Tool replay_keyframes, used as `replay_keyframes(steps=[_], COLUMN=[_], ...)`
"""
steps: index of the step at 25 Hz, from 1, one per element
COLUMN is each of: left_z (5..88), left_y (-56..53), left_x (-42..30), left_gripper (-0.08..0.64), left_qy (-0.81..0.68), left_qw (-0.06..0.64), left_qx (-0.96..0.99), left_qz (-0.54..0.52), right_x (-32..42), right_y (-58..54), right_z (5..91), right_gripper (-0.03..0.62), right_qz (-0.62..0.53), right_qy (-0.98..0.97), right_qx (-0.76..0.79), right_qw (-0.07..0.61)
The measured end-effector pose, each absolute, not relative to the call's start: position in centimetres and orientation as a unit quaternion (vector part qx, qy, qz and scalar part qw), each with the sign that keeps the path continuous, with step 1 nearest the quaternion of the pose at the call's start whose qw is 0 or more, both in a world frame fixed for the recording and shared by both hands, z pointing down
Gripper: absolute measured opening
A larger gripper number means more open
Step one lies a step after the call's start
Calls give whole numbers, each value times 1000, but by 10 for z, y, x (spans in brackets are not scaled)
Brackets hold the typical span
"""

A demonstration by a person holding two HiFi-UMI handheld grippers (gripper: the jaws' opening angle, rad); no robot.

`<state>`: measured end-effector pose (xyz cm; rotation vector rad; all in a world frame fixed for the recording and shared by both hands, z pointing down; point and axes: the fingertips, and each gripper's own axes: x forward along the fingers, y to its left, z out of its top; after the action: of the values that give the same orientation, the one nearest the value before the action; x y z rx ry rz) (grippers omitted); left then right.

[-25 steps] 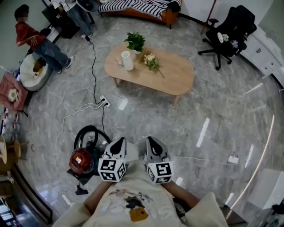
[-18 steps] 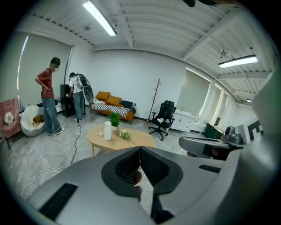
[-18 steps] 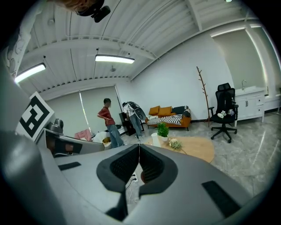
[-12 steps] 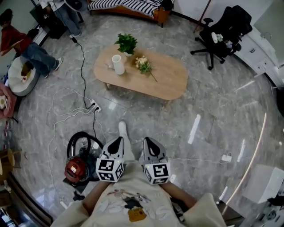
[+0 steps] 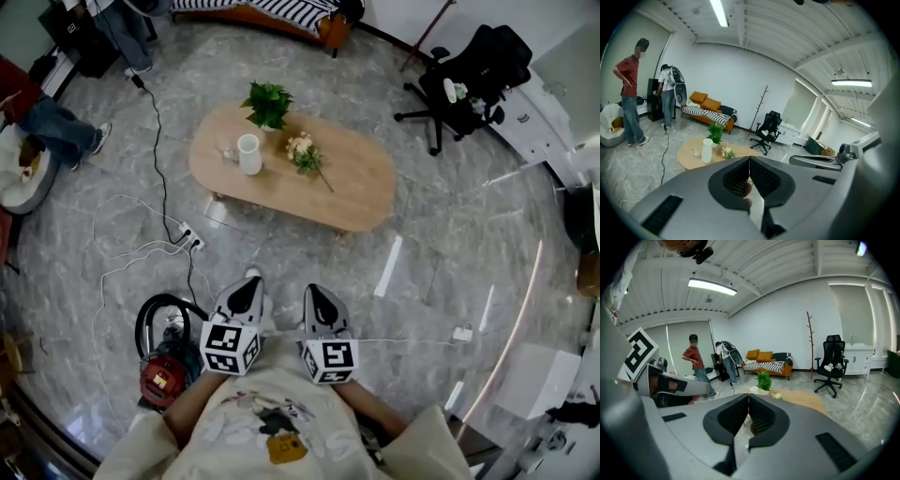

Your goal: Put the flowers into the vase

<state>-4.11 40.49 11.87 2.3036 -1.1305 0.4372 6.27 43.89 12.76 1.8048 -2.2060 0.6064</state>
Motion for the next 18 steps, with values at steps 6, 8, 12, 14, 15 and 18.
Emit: replay_keyframes(steps=[6,8,12,14,15,18], left_z=[118,118,118,121,122,127], left_y=[345,332,312,305,302,292], left_x=[-77,-82,-86,-83,-81,-73], left_gripper=[9,8,8,8,8,8], left_qy=[-406,-403,-402,-399,-398,-397], left_qw=[269,272,277,281,283,285], left_qx=[860,861,861,861,860,859], left_qz=[154,151,145,146,147,154], right_x=[29,24,18,20,23,31], right_y=[384,370,351,344,340,325], right_z=[120,119,116,118,120,121], right_gripper=[6,6,6,6,6,6], right_qz=[198,196,196,194,194,199], right_qy=[-743,-741,-741,-742,-742,-741], right_qx=[629,631,630,629,629,629], right_qw=[116,118,125,126,127,125])
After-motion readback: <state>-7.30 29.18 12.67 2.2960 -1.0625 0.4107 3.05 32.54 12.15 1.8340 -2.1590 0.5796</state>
